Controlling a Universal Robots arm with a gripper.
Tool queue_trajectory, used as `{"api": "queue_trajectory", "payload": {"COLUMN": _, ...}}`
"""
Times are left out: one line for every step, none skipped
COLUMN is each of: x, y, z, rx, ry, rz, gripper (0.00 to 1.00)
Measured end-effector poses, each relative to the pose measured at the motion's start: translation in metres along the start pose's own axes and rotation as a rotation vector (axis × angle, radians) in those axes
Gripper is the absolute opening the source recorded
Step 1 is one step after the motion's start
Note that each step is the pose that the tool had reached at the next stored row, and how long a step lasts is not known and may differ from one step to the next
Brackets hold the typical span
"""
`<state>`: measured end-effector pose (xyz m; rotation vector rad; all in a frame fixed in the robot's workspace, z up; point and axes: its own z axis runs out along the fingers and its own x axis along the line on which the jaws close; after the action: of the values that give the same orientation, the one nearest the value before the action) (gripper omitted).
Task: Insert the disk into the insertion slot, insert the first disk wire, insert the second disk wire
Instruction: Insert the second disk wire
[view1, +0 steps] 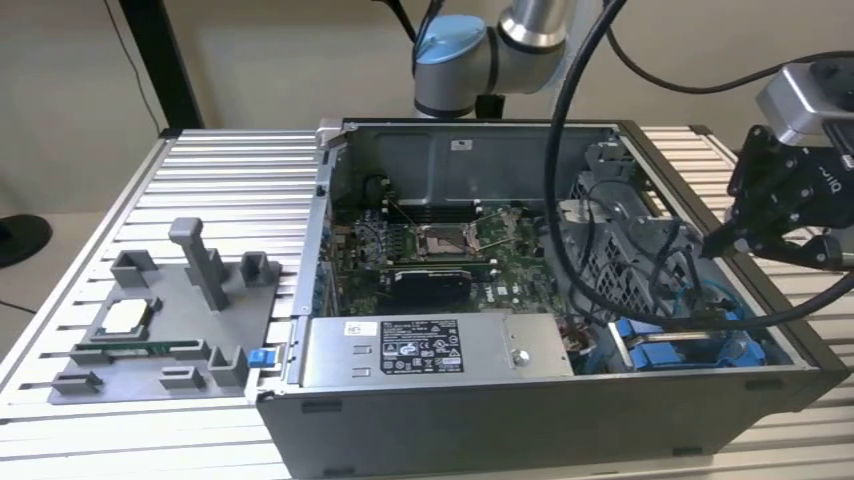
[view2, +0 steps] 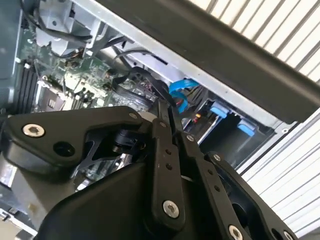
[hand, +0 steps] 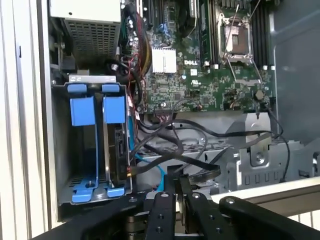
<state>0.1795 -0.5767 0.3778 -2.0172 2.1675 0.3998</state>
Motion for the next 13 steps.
{"api": "queue_trajectory", "payload": {"x": -0.0004, "y": 0.0031, "z": -0.0019, "rx": -0.0005, "ry": -0.0065, "rz": 0.0, "gripper": 0.0}}
{"api": "queue_trajectory", "payload": {"x": -0.0008, "y": 0.0059, "z": -0.0039, "rx": -0.0009, "ry": -0.0119, "rz": -0.001, "gripper": 0.0}}
{"api": "queue_trajectory", "payload": {"x": -0.0013, "y": 0.0088, "z": -0.006, "rx": -0.0013, "ry": -0.0164, "rz": -0.001, "gripper": 0.0}}
{"api": "queue_trajectory", "payload": {"x": -0.0015, "y": 0.0121, "z": -0.0078, "rx": -0.0016, "ry": -0.0193, "rz": -0.001, "gripper": 0.0}}
{"api": "queue_trajectory", "payload": {"x": -0.0012, "y": 0.0166, "z": -0.0091, "rx": -0.0017, "ry": -0.0199, "rz": -0.001, "gripper": 0.0}}
{"api": "queue_trajectory", "payload": {"x": -0.0006, "y": 0.0205, "z": -0.0093, "rx": -0.0017, "ry": -0.02, "rz": -0.001, "gripper": 0.0}}
{"api": "queue_trajectory", "payload": {"x": 0.0002, "y": 0.0237, "z": -0.0093, "rx": -0.0017, "ry": -0.0199, "rz": -0.002, "gripper": 0.0}}
{"api": "queue_trajectory", "payload": {"x": 0.0008, "y": 0.0258, "z": -0.0093, "rx": -0.0018, "ry": -0.0191, "rz": -0.002, "gripper": 0.0}}
{"api": "queue_trajectory", "payload": {"x": 0.0013, "y": 0.0264, "z": -0.0093, "rx": -0.0031, "ry": -0.017, "rz": -0.002, "gripper": 0.0}}
{"api": "queue_trajectory", "payload": {"x": 0.0018, "y": 0.0264, "z": -0.0092, "rx": -0.0081, "ry": -0.014, "rz": -0.001, "gripper": 0.0}}
{"api": "queue_trajectory", "payload": {"x": 0.0023, "y": 0.0265, "z": -0.0091, "rx": -0.013, "ry": -0.0116, "rz": 0.0, "gripper": 0.0}}
{"api": "queue_trajectory", "payload": {"x": 0.0029, "y": 0.0265, "z": -0.009, "rx": -0.0181, "ry": -0.0095, "rz": 0.0, "gripper": 0.0}}
{"api": "queue_trajectory", "payload": {"x": 0.0035, "y": 0.0265, "z": -0.0088, "rx": -0.023, "ry": -0.0072, "rz": 0.001, "gripper": 0.0}}
